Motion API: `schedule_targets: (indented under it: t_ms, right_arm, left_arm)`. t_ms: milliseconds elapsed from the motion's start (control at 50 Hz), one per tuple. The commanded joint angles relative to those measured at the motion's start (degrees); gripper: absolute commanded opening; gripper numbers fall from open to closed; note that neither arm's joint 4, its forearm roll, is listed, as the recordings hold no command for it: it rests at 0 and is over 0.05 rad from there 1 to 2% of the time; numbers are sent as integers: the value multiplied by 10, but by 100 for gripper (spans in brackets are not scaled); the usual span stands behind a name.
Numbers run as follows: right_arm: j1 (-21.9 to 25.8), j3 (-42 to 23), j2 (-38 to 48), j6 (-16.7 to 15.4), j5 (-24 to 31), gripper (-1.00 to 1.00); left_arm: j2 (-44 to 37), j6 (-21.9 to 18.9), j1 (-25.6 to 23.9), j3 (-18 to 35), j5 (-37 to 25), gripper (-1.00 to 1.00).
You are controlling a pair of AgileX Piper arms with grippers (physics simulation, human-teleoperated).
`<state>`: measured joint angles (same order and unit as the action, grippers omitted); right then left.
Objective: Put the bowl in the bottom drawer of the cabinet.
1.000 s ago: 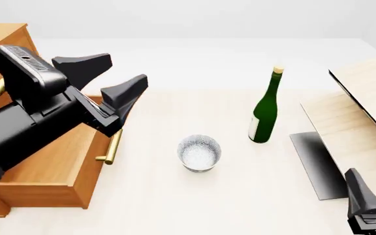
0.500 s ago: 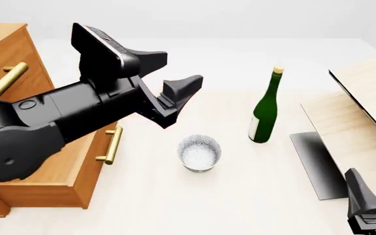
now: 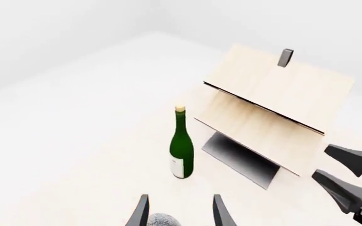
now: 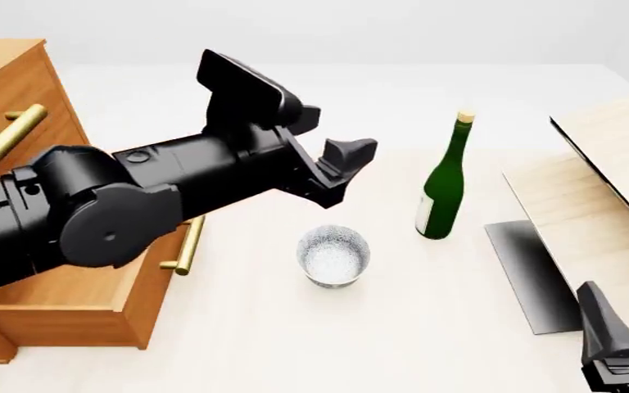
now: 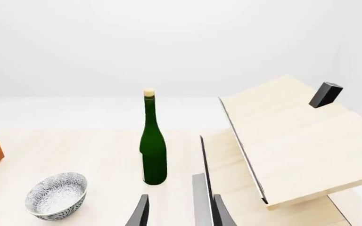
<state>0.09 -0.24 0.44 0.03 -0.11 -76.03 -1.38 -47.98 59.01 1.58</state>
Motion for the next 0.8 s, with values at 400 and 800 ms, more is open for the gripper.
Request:
schedule_targets:
  t_ms: [400, 800]
  right_arm:
    - [0, 0, 0, 0, 0, 100]
    - [0, 0, 0, 0, 0, 100]
  left_arm:
    - [-174, 50, 26, 139, -143, 100]
    - [-199, 70, 26, 126, -127, 100]
